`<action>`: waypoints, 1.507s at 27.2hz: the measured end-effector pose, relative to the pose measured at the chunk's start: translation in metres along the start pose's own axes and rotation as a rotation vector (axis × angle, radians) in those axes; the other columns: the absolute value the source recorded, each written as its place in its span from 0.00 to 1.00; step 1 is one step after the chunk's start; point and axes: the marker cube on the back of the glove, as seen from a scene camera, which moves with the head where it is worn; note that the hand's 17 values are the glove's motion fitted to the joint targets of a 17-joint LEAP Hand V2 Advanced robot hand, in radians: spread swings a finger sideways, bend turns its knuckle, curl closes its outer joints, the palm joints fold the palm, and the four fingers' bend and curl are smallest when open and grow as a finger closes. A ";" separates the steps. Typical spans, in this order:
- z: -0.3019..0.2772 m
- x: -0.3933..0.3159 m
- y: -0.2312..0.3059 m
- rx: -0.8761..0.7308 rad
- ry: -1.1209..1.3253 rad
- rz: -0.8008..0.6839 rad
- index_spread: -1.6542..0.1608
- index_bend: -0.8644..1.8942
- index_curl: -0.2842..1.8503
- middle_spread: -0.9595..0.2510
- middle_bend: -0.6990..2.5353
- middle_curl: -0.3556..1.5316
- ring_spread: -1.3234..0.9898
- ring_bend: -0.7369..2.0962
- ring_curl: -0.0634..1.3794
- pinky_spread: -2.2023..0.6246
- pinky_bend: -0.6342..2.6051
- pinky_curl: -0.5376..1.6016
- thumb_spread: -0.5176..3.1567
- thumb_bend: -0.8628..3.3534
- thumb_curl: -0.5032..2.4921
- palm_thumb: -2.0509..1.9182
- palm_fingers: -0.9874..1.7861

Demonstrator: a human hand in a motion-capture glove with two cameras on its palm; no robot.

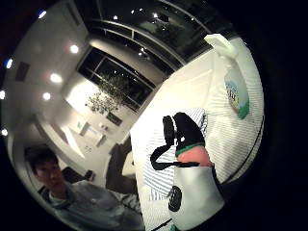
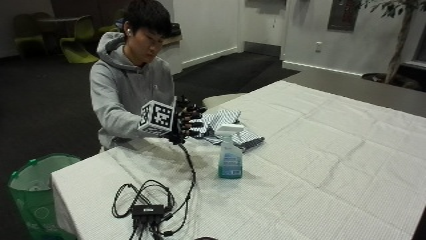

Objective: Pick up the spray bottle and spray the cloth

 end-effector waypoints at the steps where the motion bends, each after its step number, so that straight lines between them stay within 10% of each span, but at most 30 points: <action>1: 0.002 0.005 -0.006 0.005 -0.018 0.023 0.71 0.34 0.21 0.75 0.29 0.36 0.57 0.42 0.23 0.85 0.37 0.41 0.42 0.20 0.29 0.70 0.39; 18: 0.071 0.066 -0.069 0.022 -0.358 0.335 0.71 0.36 0.20 0.75 0.30 0.37 0.57 0.42 0.24 0.84 0.38 0.41 0.40 0.20 0.30 0.71 0.37; 41: 0.116 0.049 -0.110 -0.061 -0.355 0.404 0.80 0.37 0.29 0.73 0.42 0.45 0.53 0.48 0.31 0.73 0.31 0.41 0.36 0.21 0.32 0.75 0.85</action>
